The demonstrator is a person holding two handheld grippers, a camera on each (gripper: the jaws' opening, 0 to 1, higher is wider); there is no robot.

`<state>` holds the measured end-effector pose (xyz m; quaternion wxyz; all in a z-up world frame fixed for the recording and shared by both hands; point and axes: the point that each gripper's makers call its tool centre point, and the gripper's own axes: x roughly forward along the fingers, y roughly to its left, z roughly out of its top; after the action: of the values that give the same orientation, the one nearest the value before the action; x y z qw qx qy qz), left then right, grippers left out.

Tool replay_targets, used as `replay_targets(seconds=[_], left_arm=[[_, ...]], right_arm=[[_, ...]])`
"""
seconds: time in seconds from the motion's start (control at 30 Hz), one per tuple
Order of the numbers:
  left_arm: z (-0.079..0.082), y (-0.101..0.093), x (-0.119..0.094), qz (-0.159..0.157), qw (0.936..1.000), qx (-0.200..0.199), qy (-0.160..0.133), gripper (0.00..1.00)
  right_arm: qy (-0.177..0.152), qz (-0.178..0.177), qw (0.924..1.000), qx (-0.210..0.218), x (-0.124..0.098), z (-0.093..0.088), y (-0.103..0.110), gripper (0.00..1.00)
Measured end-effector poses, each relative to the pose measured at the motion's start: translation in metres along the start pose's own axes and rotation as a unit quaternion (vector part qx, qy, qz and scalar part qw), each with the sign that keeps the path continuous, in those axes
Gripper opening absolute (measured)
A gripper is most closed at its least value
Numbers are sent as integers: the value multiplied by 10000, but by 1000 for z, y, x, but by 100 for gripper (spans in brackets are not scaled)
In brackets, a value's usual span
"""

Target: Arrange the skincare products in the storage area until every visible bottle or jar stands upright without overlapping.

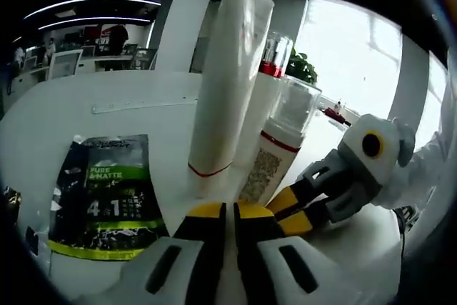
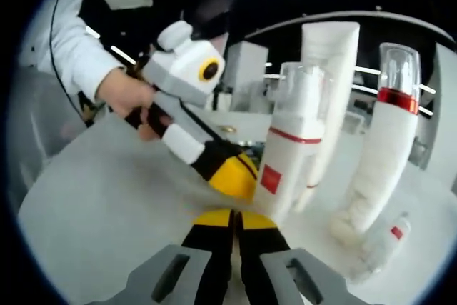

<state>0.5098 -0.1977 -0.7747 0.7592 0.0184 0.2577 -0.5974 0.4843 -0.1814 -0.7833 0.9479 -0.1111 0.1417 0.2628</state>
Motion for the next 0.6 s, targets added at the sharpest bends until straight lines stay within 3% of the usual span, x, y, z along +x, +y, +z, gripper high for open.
replay_targets(seconds=[0.33, 0.43, 0.6], left_arm=[[1, 5, 0, 21, 10000, 5, 47, 0], [-5, 15, -4, 266, 9995, 21, 187, 0], [-3, 30, -10, 582, 9981, -106, 164, 0]], right_arm=[[19, -102, 9999, 115, 0, -2, -9, 0], [13, -84, 9999, 130, -2, -2, -8, 0], [-13, -25, 10000, 90, -6, -2, -2, 0]])
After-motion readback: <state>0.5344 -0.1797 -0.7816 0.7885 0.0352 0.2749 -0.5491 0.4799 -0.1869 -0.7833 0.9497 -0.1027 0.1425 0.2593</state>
